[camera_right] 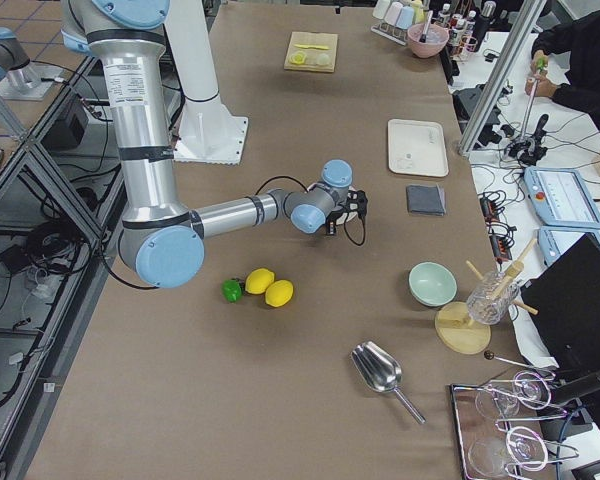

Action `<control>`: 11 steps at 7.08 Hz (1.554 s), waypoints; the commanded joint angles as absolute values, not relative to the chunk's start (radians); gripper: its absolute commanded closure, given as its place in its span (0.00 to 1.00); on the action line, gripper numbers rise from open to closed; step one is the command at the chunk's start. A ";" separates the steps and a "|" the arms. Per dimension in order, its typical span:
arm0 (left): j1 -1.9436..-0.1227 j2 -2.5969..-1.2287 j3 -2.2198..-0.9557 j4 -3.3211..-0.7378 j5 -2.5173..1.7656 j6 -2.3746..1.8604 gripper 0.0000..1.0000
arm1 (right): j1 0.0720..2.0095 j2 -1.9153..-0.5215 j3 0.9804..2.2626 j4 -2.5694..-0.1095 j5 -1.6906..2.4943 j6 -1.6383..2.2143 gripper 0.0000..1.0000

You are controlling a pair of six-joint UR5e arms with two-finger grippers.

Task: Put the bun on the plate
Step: 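Reach the right gripper to the white plate's rim and grip it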

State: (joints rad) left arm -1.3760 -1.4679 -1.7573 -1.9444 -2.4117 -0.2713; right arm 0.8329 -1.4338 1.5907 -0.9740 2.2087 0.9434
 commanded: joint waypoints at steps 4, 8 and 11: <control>-1.371 -1.491 -1.759 -1.942 -2.410 -0.273 0.03 | 0.834 -1.424 1.632 -0.974 2.215 0.968 1.00; -1.212 -1.520 -1.807 -1.940 -2.327 -0.721 0.03 | 0.751 -1.275 1.701 -0.973 2.224 1.278 1.00; -1.036 -1.511 -1.786 -2.021 -2.188 -0.912 0.03 | 0.576 -1.194 1.701 -0.974 2.045 1.420 1.00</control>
State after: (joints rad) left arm -1.1062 -1.5128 -1.7974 -1.9822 -2.2272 -0.8214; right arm 0.6377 -1.2203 1.7047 -0.9729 2.1039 1.3742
